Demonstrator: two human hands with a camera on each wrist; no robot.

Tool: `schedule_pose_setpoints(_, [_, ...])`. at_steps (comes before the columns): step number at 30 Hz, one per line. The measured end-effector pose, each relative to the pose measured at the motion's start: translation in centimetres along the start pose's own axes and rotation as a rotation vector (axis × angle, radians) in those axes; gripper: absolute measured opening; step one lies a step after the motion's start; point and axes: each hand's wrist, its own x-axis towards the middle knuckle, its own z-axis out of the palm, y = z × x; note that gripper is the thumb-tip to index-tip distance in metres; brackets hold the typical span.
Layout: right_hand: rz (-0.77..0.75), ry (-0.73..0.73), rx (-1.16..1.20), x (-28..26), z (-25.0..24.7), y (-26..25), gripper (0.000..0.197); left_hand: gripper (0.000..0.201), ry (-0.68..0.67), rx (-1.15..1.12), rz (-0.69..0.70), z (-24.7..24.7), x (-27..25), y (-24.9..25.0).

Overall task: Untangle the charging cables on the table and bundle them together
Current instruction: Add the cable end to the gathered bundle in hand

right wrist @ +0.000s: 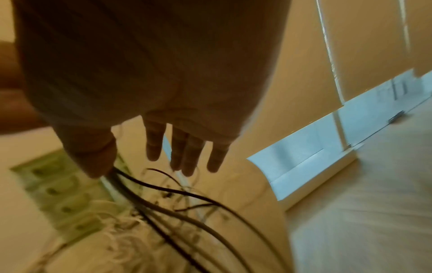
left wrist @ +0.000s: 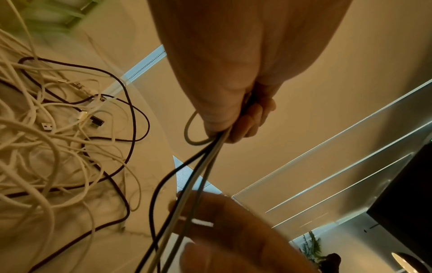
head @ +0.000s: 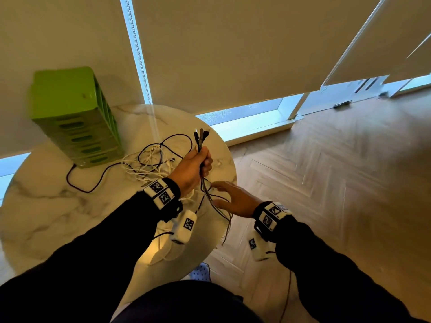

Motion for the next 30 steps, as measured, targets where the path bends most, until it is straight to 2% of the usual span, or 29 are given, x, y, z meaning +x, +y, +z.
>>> schedule_pose_setpoints(3, [-0.096, 0.019, 0.050, 1.0, -0.1, -3.7, 0.024, 0.031, 0.063, 0.054, 0.018, -0.7, 0.2, 0.1])
schedule_pose_setpoints(4, [-0.095, 0.032, 0.074, 1.3, -0.2, -4.3, 0.020, 0.031, 0.082, 0.054, 0.022, -1.0, 0.2, 0.2])
schedule_pose_setpoints(9, [-0.086, 0.095, 0.260, 1.3, -1.3, -4.8, 0.016, 0.032, 0.118, 0.070, 0.070, -2.4, 0.4, 1.1])
schedule_pose_setpoints(13, [-0.077, 0.262, 0.149, 1.5, -2.1, -3.9, 0.019, 0.032, 0.164, 0.145, 0.085, -3.3, 0.7, 0.8])
schedule_pose_setpoints(17, [-0.050, 0.315, 0.084, 2.1, -2.5, -2.7, 0.021, 0.033, 0.166, 0.278, 0.045, -3.9, 0.6, 0.7])
schedule_pose_setpoints(19, [0.041, 0.342, 0.021, 2.2, -3.2, -1.5, 0.022, 0.034, 0.171, 0.378, 0.026, -4.1, 0.6, 0.7])
schedule_pose_setpoints(21, [0.236, 0.297, -0.056, 2.2, -3.9, 1.4, 0.022, 0.034, 0.186, 0.370, 0.016, -4.4, 0.7, 1.1])
schedule_pose_setpoints(22, [0.350, 0.214, -0.092, 1.9, -4.2, 2.9, 0.021, 0.035, 0.186, 0.301, 0.006, -4.5, 0.8, 1.4])
schedule_pose_setpoints(23, [0.462, 0.065, -0.139, 1.6, -4.2, 4.2, 0.022, 0.035, 0.174, 0.206, -0.008, -4.6, 0.8, 1.8])
schedule_pose_setpoints(25, [0.594, -0.252, -0.272, 0.5, -3.8, 5.4, 0.032, 0.036, 0.133, 0.038, -0.037, -4.8, 0.9, 2.7])
schedule_pose_setpoints(26, [0.602, -0.339, -0.306, 0.3, -3.5, 5.4, 0.052, 0.036, 0.116, -0.013, -0.048, -4.7, 0.9, 3.0])
schedule_pose_setpoints(27, [0.563, -0.356, -0.262, 0.3, -3.2, 4.6, 0.077, 0.035, 0.101, -0.046, -0.060, -4.5, 0.9, 3.2])
schedule_pose_setpoints(28, [0.469, -0.310, -0.193, 0.5, -2.8, 3.5, 0.097, 0.035, 0.087, -0.067, -0.073, -4.3, 0.9, 3.3])
schedule_pose_setpoints(30, [0.248, -0.148, -0.070, 1.9, -2.2, 0.4, 0.115, 0.033, 0.048, -0.073, -0.090, -3.5, 0.8, 3.4])
